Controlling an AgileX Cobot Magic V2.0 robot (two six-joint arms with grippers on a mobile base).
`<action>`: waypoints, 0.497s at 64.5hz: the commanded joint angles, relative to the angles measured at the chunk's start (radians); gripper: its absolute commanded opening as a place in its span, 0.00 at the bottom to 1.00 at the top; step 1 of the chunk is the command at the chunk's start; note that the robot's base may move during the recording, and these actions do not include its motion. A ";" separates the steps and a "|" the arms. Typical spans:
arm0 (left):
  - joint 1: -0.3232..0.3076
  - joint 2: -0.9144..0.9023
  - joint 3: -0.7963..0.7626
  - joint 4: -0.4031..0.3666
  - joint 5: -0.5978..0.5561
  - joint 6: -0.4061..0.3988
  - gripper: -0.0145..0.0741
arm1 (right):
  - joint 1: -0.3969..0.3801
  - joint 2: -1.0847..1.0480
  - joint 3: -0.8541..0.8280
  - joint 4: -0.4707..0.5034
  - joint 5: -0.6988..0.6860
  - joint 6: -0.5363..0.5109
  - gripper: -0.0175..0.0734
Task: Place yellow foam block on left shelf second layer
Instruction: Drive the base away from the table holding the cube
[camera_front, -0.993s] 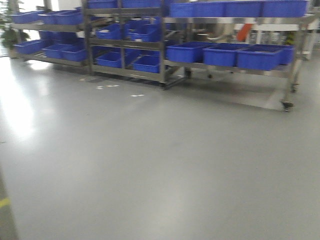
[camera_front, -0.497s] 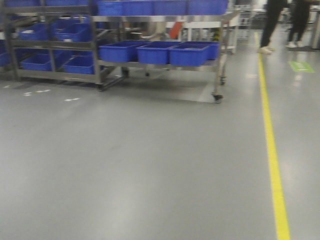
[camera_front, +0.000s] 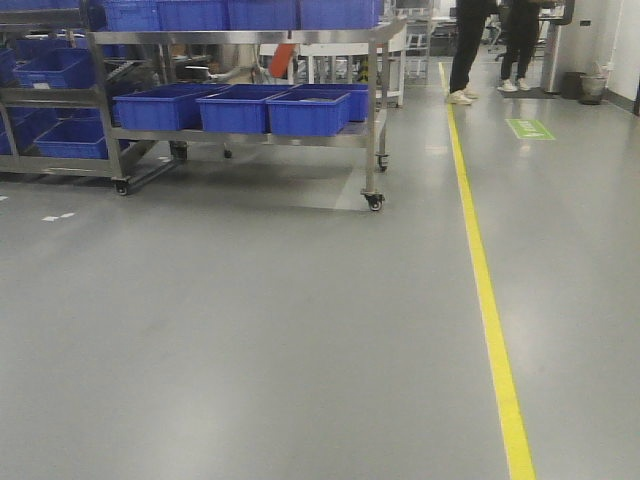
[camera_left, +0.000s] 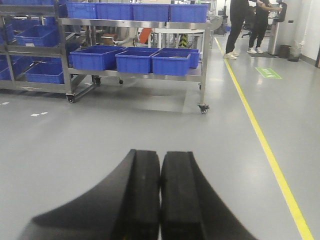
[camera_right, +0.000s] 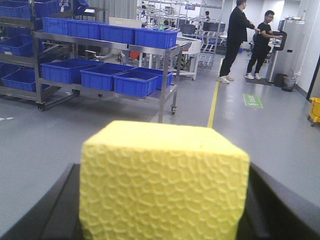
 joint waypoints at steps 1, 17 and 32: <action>-0.005 0.007 0.026 -0.002 -0.082 -0.004 0.32 | -0.006 0.016 -0.028 -0.022 -0.082 -0.005 0.53; -0.005 0.007 0.026 -0.002 -0.082 -0.004 0.32 | -0.006 0.016 -0.028 -0.022 -0.083 -0.005 0.53; -0.005 0.007 0.026 -0.002 -0.082 -0.004 0.32 | -0.006 0.016 -0.028 -0.022 -0.082 -0.005 0.53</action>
